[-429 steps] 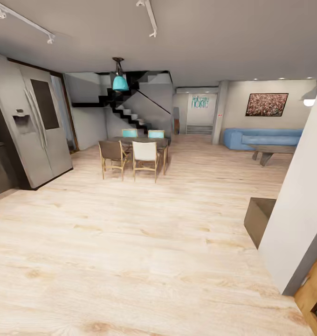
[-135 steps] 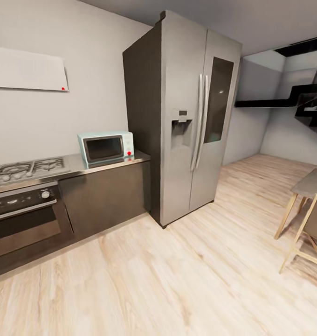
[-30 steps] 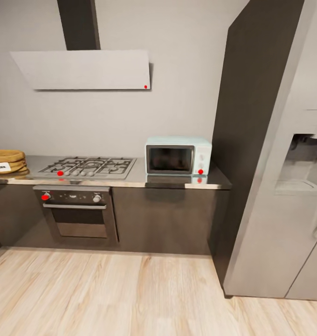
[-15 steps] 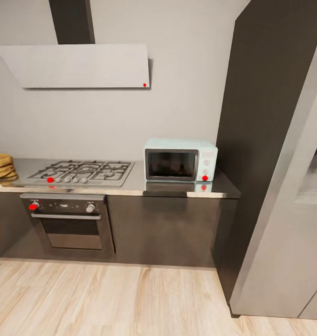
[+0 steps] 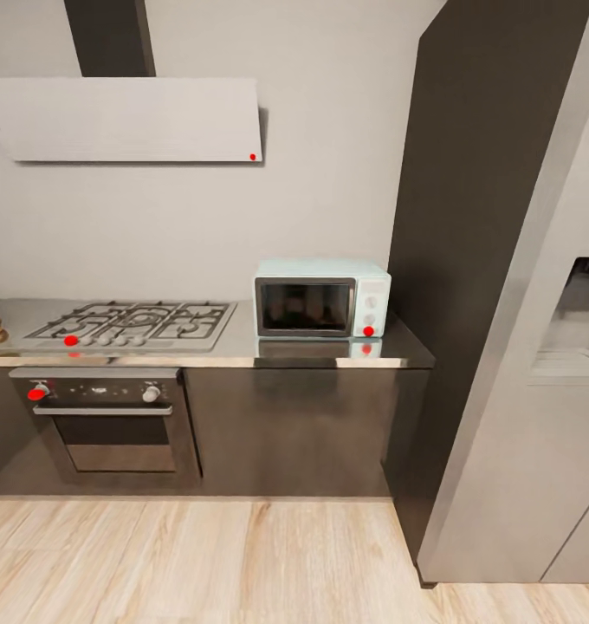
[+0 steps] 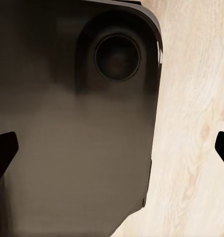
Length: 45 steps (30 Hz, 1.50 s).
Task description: In the kitchen, take the popcorn bag from the countertop, put it into the microwave, and heat it until the popcorn is cooked so the cooked popcorn ends up inside the bag.
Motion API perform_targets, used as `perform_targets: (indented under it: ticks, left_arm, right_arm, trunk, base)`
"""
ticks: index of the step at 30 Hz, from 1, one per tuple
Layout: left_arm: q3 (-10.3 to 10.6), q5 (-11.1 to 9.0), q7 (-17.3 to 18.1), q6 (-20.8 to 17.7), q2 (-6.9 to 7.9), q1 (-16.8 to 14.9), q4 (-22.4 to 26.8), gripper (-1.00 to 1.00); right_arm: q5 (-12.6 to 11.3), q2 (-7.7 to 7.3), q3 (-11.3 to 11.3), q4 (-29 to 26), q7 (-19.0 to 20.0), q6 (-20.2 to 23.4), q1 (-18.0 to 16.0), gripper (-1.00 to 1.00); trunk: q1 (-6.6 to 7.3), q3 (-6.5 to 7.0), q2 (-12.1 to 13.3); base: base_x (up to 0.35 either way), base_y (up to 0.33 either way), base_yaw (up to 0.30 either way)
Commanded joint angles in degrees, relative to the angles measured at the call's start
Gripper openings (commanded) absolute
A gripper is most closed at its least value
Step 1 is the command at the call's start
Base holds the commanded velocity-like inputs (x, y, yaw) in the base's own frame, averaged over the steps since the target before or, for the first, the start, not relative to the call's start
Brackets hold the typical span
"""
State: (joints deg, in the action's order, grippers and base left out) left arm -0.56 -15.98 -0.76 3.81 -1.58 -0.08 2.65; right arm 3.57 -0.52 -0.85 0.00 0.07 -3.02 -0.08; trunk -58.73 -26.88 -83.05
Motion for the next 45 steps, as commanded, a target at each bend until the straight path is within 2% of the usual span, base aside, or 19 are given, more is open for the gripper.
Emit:
perform_targets:
  ticks: [1,5,7,12,28,45]
  left_arm:
    - [-0.08,-0.23,-0.45,0.14,-0.07,-0.01,0.01,1.00]
    - [-0.08,-1.48,-3.18,0.14,-0.16,-0.01,0.07,1.00]
    - [-0.06,-2.24,-3.71,0.14,-0.17,-0.01,0.08,1.00]
    - [-0.06,-2.53,-3.89,0.14,-0.17,-0.01,0.08,1.00]
    - [0.05,-2.56,-3.87,0.14,0.00,-0.01,0.08,1.00]
    - [0.05,-2.56,-3.81,0.14,0.08,-0.01,-0.01,1.00]
  right_arm:
    - [0.41,-0.01,-0.08,0.00,-0.07,-0.15,-0.01,1.00]
    - [0.54,-0.01,-0.01,0.00,-0.15,-0.08,-0.01,1.00]
    - [0.61,-0.01,0.04,0.00,-0.15,-0.13,-0.01,1.00]
    - [0.67,-0.02,0.12,0.00,-0.16,-0.15,-0.01,1.00]
    - [0.12,-0.05,-0.03,0.00,-0.16,0.09,-0.01,1.00]
    - [1.07,-0.09,0.32,0.00,0.02,-0.13,-0.01,1.00]
  trunk:
    - [0.00,-0.05,-0.03]
    - [0.00,-0.05,-0.03]
    - [0.00,-0.05,-0.03]
    - [0.00,-0.05,-0.03]
    - [3.52,2.83,6.39]
    - [7.25,5.88,13.21]
  base:
    - [0.000,0.000,-0.002]
    - [0.000,0.000,0.000]
    - [0.000,0.000,0.000]
    - [0.000,0.000,0.000]
    - [0.000,0.000,0.000]
    - [0.000,0.000,0.000]
